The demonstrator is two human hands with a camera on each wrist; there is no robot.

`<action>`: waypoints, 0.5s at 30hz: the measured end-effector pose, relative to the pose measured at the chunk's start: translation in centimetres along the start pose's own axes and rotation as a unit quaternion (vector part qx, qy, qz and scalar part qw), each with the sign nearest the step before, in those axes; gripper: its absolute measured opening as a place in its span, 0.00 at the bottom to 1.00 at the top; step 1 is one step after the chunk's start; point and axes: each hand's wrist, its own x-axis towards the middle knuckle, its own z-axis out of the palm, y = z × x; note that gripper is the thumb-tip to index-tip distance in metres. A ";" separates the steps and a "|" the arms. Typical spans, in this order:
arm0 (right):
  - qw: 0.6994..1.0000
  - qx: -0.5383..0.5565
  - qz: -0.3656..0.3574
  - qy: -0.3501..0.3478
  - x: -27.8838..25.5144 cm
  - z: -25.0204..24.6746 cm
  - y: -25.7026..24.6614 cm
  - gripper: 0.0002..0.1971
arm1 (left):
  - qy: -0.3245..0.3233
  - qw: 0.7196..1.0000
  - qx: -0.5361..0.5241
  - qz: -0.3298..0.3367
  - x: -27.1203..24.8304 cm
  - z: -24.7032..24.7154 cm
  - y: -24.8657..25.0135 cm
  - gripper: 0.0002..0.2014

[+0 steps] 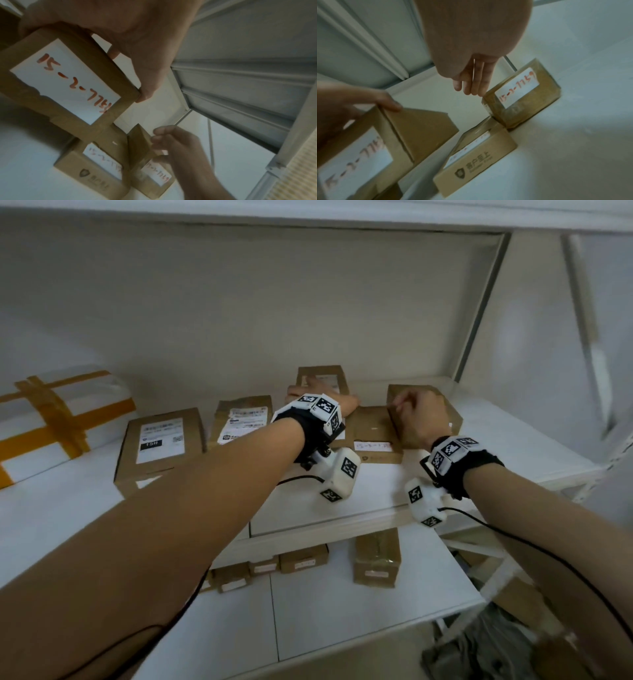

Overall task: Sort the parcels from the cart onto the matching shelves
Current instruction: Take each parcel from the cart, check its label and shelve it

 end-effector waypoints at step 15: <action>0.975 -0.110 0.181 -0.070 -0.6 -1.0 5.0 0.32 | 0.024 0.994 0.077 0.070 -1.0 -3.3 -3.2 0.46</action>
